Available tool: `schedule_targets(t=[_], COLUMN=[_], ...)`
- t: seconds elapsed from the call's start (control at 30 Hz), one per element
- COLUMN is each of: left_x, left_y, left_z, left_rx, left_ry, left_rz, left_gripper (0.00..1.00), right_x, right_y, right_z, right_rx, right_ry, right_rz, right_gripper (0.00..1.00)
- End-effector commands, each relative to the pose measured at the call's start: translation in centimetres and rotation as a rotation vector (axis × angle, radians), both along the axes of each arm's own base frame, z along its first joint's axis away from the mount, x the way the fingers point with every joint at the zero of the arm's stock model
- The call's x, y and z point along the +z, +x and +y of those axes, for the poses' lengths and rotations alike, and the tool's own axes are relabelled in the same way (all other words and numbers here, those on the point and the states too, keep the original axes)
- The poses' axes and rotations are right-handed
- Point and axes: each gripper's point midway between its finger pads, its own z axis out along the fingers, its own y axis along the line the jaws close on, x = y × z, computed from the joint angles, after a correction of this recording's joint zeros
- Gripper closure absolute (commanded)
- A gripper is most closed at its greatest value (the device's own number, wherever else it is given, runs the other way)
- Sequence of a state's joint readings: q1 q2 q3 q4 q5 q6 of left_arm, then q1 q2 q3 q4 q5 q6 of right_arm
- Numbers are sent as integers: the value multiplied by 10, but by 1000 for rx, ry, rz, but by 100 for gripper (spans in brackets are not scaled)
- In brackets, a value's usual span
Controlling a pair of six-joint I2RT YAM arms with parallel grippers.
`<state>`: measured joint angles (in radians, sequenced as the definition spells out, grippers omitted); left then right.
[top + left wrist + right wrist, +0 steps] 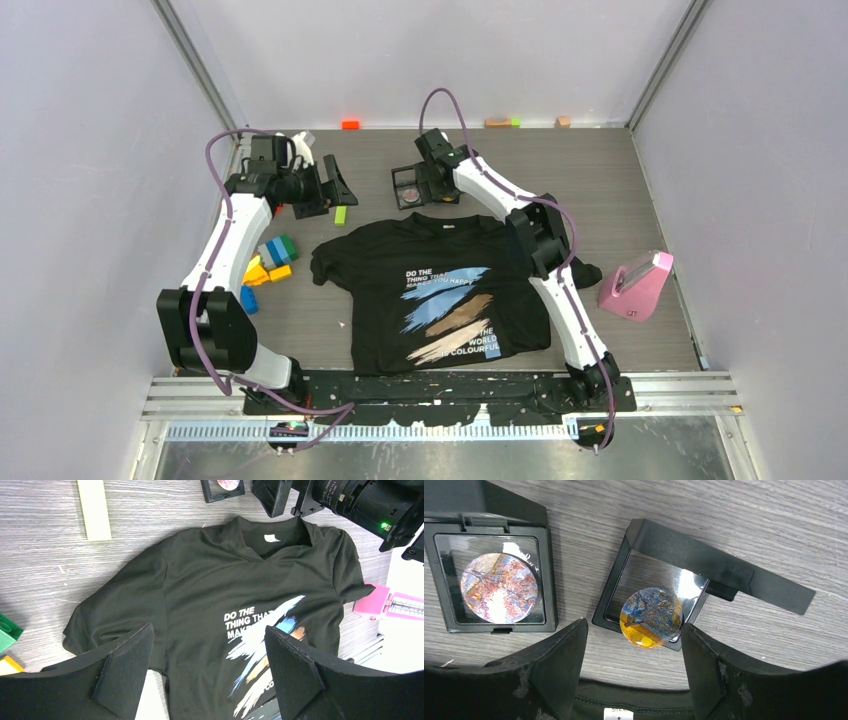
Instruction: Pin the brooch onto the clothing
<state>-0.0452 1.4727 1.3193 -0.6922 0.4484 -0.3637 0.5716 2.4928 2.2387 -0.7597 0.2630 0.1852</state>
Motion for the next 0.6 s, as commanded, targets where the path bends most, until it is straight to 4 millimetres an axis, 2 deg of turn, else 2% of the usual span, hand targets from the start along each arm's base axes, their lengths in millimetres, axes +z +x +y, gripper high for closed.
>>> schedule_targets(t=[0.0,0.13,0.27,0.4,0.57], left_x=[11,12,12,11,11], left_y=[2,2,2,2,1], left_z=[-3,-3,-3,-4,-5], left_rx=[-9,-9,-10,-11,-14], left_ry=[-28,-28,-28,-32,-37], left_rz=[-41,-43,-43,-39,-39], left_gripper=[16,16,16,16,16], right_x=[-1,-6,-8,-4,9], right_y=[4,3,2,2,4], right_z=[0,0,1,-1,-3], right_rx=[-29,-33,-33,-41,-49], right_ry=[12,10,19,18,22], right_rz=[-3,9,17,5,-25], right_gripper=[26,28,38,50,58])
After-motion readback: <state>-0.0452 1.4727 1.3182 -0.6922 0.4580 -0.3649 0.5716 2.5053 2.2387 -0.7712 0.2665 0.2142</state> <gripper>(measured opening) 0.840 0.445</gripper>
